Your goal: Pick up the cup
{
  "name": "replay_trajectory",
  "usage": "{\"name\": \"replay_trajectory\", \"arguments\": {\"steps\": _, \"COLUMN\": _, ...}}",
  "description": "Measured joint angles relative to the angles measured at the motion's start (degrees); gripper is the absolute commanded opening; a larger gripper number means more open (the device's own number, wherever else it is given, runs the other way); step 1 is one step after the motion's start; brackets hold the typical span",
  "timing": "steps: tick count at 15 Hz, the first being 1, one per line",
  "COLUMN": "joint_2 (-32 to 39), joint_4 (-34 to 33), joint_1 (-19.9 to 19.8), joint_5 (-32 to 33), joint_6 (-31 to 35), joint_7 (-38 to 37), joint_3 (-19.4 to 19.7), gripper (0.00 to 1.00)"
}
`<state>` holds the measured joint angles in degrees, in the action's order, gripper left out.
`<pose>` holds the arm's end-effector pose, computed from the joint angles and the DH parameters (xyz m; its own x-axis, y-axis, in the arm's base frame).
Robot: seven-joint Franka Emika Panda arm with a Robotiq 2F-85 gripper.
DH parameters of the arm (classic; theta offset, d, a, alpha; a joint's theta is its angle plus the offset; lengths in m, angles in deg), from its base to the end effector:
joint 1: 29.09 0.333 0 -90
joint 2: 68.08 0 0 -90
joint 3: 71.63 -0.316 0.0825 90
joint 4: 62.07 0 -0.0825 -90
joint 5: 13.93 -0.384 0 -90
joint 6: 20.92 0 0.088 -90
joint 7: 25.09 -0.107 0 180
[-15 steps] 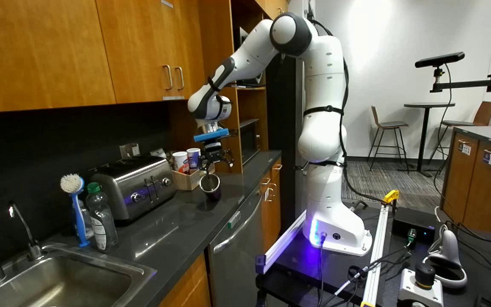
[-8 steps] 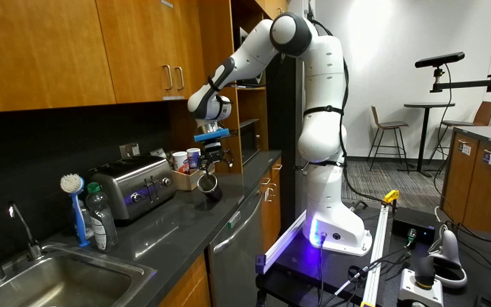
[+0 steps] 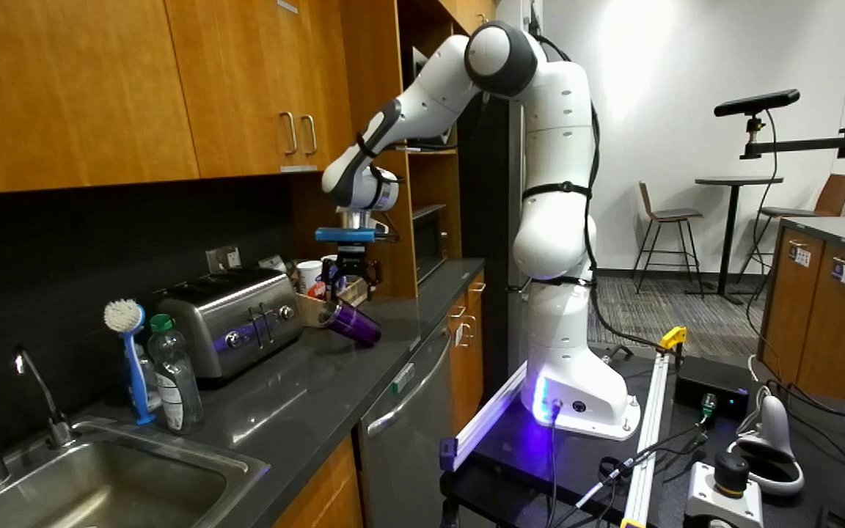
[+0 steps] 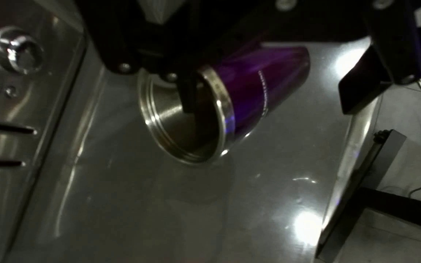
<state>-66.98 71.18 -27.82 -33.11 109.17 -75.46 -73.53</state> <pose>0.5004 0.0360 0.3257 0.4902 -0.8364 -0.2452 -0.8696 -0.4883 -0.0732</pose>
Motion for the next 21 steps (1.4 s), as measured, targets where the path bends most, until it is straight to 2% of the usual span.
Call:
{"name": "replay_trajectory", "arguments": {"steps": 7, "joint_2": -0.1, "joint_4": 5.0, "joint_1": 1.2, "joint_5": -2.7, "joint_6": 22.5, "joint_7": -12.0, "joint_3": -0.7, "gripper": 1.0}}
{"name": "replay_trajectory", "arguments": {"steps": 12, "joint_2": -1.4, "joint_4": 9.9, "joint_1": 1.3, "joint_5": -2.7, "joint_6": 35.4, "joint_7": -18.2, "joint_3": -0.7, "gripper": 1.0}}
{"name": "replay_trajectory", "arguments": {"steps": 13, "joint_2": -2.4, "joint_4": 11.9, "joint_1": 1.0, "joint_5": -1.7, "joint_6": 38.8, "joint_7": -19.9, "joint_3": -0.4, "gripper": 1.0}}
{"name": "replay_trajectory", "arguments": {"steps": 14, "joint_2": -3.7, "joint_4": 14.2, "joint_1": 0.1, "joint_5": 2.4, "joint_6": 40.7, "joint_7": -23.8, "joint_3": 0.3, "gripper": 1.0}}
{"name": "replay_trajectory", "arguments": {"steps": 16, "joint_2": -7.6, "joint_4": 19.3, "joint_1": -4.0, "joint_5": 12.2, "joint_6": 41.2, "joint_7": -33.0, "joint_3": 1.6, "gripper": 1.0}}
{"name": "replay_trajectory", "arguments": {"steps": 18, "joint_2": -12.1, "joint_4": 23.5, "joint_1": -12.2, "joint_5": 22.8, "joint_6": 39.3, "joint_7": -39.7, "joint_3": 1.2, "gripper": 1.0}}
{"name": "replay_trajectory", "arguments": {"steps": 20, "joint_2": -16.8, "joint_4": 25.1, "joint_1": -20.8, "joint_5": 32.9, "joint_6": 31.2, "joint_7": -43.7, "joint_3": -1.1, "gripper": 1.0}}
{"name": "replay_trajectory", "arguments": {"steps": 21, "joint_2": -18.7, "joint_4": 25.1, "joint_1": -22.8, "joint_5": 35.5, "joint_6": 26.2, "joint_7": -44.0, "joint_3": -1.7, "gripper": 1.0}}
